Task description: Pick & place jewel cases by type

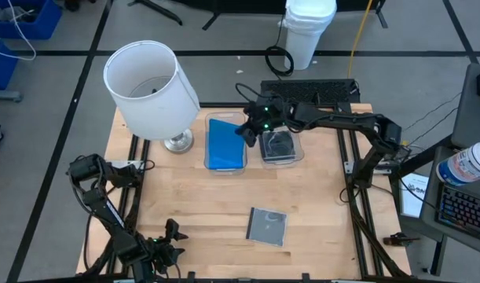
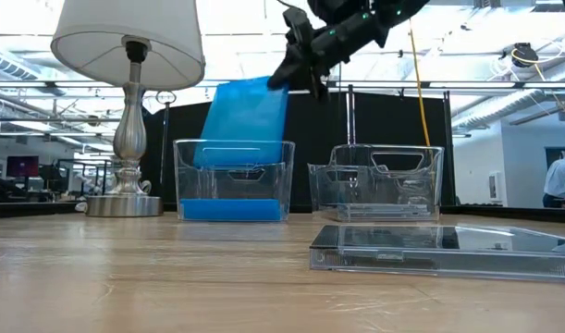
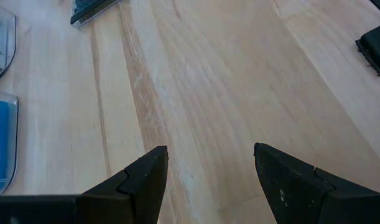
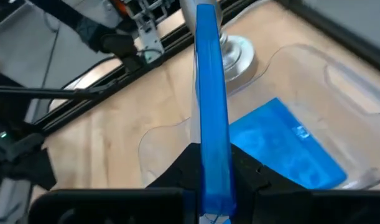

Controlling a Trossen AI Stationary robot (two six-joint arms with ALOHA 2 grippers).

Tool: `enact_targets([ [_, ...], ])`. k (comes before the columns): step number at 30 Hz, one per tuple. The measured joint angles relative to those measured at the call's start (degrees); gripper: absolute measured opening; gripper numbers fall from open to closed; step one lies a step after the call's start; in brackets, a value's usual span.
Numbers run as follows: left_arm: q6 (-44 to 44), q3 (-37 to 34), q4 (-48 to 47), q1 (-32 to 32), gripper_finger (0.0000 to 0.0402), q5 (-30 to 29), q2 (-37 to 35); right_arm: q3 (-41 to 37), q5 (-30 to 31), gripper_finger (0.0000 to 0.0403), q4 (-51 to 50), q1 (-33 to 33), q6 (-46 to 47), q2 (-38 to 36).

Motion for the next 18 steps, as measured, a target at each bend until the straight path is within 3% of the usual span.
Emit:
enact_targets([
  [4,-0.2,0.0,0.0,0.0,0.0241,0.0,0.0,0.0,-3.7,0.0031,-0.9,-1.6,-0.8,0.4],
  [18,-0.2,0.0,-0.2,0.0,0.0241,0.0,0.0,-0.1,-6.7,0.0025,-0.3,-2.5,-12.0,2.2],
])
